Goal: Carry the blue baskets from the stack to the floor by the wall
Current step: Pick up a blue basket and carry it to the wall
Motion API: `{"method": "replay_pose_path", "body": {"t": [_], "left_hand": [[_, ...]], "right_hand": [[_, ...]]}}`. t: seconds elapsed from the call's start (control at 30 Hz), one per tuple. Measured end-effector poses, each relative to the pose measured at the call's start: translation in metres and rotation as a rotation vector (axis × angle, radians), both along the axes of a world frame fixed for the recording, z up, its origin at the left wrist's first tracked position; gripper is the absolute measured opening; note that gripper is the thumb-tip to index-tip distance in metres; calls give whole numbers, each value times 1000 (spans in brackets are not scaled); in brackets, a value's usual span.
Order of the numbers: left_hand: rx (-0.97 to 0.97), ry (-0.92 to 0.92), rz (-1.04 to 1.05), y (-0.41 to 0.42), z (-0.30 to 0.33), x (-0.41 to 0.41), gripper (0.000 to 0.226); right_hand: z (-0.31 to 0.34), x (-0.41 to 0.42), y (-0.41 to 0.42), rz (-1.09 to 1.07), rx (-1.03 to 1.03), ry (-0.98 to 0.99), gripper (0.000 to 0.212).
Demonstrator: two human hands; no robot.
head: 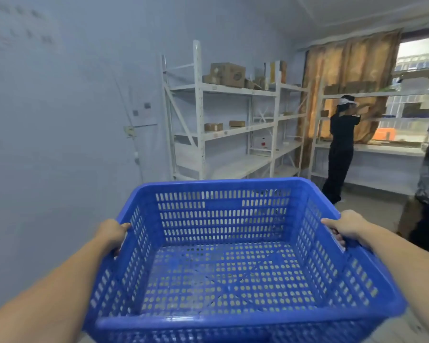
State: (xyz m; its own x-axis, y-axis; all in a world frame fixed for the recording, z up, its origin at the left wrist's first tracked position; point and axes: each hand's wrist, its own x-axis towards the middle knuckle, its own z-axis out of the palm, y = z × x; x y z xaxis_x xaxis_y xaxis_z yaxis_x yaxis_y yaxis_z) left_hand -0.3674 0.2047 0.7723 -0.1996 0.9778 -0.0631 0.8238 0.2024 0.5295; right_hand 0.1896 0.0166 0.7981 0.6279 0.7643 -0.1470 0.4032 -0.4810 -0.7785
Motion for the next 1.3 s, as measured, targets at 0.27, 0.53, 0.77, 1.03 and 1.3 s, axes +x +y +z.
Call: {"method": "replay_pose_path", "body": {"t": [0.27,0.53,0.77,1.03,1.3], "left_hand": [[-5,119,161,44,-18,-82,27],[-105,241,298,76,-27,-118,54],[-156,169,550,81,-39,-159,57],[-209,55,805,113,-68,-225,39],[-218,-70,861,187,-109,-298,40]], "right_hand": [[-24,-51,147,149,-22,-71,33],[-47,-102,316,373,-68,-131,42],[-60,-173,444,584,-81,-163,38],[-107,-283,574,753,-119,-178,45],[-158,-373,678,793,-148,-211,46]]}}
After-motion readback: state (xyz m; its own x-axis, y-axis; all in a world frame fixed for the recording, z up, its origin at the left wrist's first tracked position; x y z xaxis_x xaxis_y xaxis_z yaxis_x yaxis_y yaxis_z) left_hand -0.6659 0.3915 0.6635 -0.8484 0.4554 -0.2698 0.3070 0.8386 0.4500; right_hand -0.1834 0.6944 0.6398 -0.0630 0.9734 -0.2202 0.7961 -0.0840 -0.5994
